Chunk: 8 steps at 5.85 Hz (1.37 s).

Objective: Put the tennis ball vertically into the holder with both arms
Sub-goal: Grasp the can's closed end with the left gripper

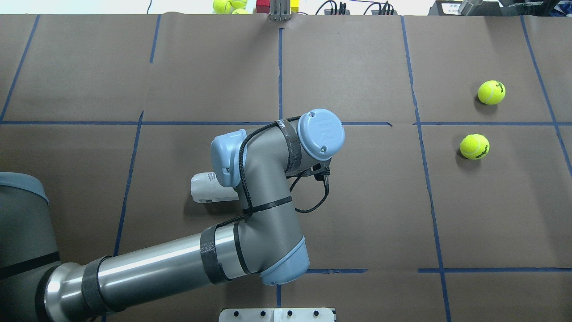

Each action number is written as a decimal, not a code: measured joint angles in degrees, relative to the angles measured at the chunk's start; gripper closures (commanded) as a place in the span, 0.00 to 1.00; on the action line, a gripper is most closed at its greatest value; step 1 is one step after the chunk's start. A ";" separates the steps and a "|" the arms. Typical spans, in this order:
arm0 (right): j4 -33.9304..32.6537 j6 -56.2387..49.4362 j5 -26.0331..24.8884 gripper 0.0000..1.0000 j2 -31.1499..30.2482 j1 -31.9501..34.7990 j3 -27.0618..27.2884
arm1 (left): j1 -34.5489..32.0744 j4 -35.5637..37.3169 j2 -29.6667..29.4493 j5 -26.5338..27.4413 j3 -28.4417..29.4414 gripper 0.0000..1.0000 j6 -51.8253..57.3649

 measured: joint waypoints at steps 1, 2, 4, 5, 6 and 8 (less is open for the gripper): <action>0.00 -0.02 0.00 0.00 0.00 0.00 -0.01 | 0.54 -1.33 0.08 0.01 1.18 0.00 -0.08; 0.00 -0.02 0.00 0.00 0.00 0.00 -0.01 | 0.79 -3.32 0.32 0.01 2.56 0.00 -0.14; 0.04 -0.02 0.00 0.00 0.00 0.00 -0.01 | 0.94 -6.90 1.59 0.01 3.85 0.01 -0.05; 0.02 -0.02 0.00 0.00 0.00 0.00 -0.04 | 0.97 -7.39 1.81 0.01 4.15 0.08 0.02; 0.01 -0.02 0.00 0.00 0.00 0.00 -0.08 | 0.97 -7.52 1.90 0.01 4.34 0.15 0.04; 0.00 -0.02 0.00 0.00 0.00 0.00 -0.10 | 0.96 -8.88 2.20 0.13 4.45 0.34 -0.22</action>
